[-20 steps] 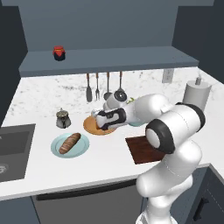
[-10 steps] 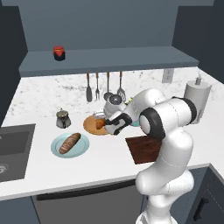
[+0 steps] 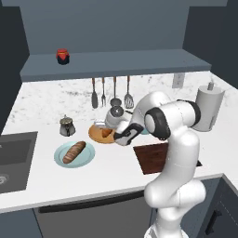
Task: From the different types of pastries on the counter, select a croissant and place it on the cutting board. Then retrieve a jar of jam from the cabinet and place it alongside the croissant on the cutting board.
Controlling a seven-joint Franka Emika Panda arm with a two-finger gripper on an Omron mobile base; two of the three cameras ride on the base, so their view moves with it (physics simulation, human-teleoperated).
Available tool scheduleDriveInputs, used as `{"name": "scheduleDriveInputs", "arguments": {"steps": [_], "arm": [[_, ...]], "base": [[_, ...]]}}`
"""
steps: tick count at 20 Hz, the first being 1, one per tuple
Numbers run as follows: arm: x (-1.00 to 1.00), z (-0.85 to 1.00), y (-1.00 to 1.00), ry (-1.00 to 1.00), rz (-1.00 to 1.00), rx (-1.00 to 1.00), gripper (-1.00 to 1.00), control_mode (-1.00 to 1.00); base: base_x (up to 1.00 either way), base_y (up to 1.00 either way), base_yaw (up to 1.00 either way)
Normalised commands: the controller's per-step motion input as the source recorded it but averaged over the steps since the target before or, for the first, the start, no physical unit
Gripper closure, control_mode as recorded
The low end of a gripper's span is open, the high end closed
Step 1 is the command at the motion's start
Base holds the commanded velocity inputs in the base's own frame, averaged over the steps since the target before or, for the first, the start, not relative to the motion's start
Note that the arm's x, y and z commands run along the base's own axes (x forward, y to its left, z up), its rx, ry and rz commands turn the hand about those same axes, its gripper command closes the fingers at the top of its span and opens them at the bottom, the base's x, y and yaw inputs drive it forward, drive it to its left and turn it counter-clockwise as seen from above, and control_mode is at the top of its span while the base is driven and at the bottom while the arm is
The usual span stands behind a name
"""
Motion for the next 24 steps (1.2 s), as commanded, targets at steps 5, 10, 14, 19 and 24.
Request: {"name": "scheduleDriveInputs", "arguments": {"steps": [5, 10, 14, 19, 24], "arm": [[0.27, -0.04, 0.0, 0.03, 0.0, 0.0, -1.0, -1.0], [0.14, -0.08, 0.0, 0.04, 0.0, 0.0, -1.0, -1.0], [0.19, -0.11, 0.0, 0.05, 0.0, 0.0, -1.0, -1.0], [0.25, -0.06, 0.01, 0.01, 0.0, 0.0, -1.0, -1.0], [0.24, -0.02, 0.01, 0.0, 0.0, 0.0, 1.0, -1.0]], "base": [[0.0, 0.0, 0.0], [0.0, 0.0, 0.0], [0.0, 0.0, 0.0], [0.0, 0.0, 0.0], [0.0, 0.0, 0.0]]}}
